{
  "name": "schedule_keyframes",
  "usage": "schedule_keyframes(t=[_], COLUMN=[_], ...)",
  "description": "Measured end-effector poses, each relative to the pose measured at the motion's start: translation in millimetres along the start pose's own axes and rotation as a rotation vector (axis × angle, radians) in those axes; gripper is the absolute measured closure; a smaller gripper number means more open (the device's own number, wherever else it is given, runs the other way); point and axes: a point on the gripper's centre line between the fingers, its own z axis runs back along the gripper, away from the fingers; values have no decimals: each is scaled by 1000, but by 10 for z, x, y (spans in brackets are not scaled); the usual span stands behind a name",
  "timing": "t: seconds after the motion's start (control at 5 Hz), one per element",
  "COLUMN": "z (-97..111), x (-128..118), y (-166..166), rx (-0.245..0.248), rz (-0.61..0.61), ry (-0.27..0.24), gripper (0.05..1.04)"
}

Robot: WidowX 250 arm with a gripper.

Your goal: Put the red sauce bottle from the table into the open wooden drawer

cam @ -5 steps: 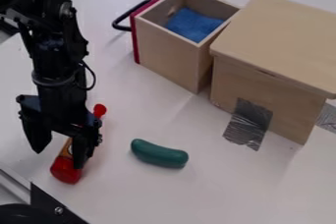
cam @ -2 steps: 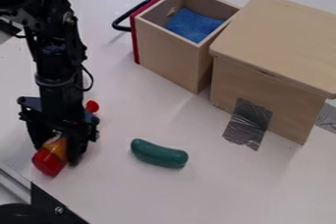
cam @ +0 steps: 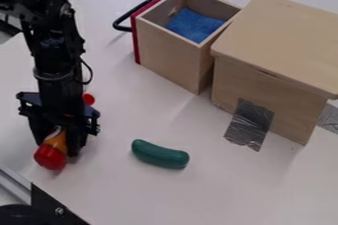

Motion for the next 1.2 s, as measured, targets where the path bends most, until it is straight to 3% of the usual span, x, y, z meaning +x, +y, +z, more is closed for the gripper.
schedule_keyframes(t=[0.4, 0.6, 0.8, 1.2], z=[547, 742, 801, 1084], x=[331, 520, 736, 934], y=[-76, -126, -277, -564], rx=[-5, -41, -61, -125], rz=[-122, -131, -165, -174], ry=[-123, -147, -120, -134], gripper=[452, 452, 452, 452])
